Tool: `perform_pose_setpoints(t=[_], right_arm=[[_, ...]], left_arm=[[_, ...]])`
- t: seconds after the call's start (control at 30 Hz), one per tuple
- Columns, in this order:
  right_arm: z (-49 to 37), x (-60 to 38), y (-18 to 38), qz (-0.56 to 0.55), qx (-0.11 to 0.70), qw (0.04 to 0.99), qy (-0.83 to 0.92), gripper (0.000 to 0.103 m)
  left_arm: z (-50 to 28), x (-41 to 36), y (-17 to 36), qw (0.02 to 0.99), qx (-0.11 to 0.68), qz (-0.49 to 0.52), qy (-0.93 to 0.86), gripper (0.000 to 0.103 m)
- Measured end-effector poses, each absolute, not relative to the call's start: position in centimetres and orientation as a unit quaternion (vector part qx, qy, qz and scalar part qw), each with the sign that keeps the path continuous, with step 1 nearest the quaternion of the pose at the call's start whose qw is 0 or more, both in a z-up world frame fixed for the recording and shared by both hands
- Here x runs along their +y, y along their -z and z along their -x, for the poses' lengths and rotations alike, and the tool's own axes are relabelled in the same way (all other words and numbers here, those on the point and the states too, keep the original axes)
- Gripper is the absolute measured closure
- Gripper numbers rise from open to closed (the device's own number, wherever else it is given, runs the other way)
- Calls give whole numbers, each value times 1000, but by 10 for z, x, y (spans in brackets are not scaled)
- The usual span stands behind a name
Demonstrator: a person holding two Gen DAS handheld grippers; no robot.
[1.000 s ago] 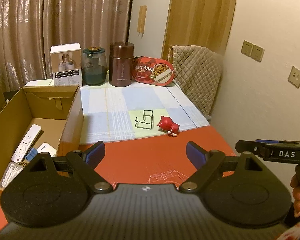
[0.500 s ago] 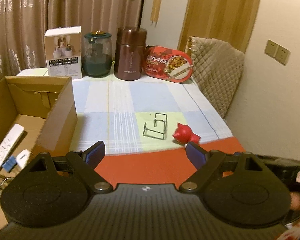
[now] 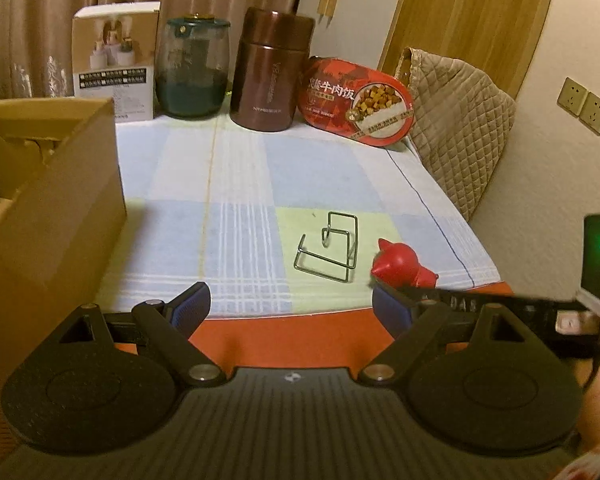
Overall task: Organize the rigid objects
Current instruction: 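Close the left tool on the bent wire stand while the right tool holds the figurine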
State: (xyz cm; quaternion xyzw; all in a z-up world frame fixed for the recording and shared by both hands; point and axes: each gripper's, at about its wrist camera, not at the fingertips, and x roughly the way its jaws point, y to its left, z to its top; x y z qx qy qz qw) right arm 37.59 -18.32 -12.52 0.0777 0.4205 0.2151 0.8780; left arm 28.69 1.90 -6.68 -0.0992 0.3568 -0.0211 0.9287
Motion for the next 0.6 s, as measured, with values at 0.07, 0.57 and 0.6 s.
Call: perform_pose_setpoints(t=[0.07,0.57,0.6], right_arm=[[-379,-183,125,-74,411,882,-216,69],[-371,-184,108,-58,344,915,-202,24],[-371,-182,107,-59,337,917,-203,23]], left_arm=[[-289,19,71,928,358,101,23,18],[-294,29,79,928,349,132,16,18],[-295,30,79,928,348,133,15,18]])
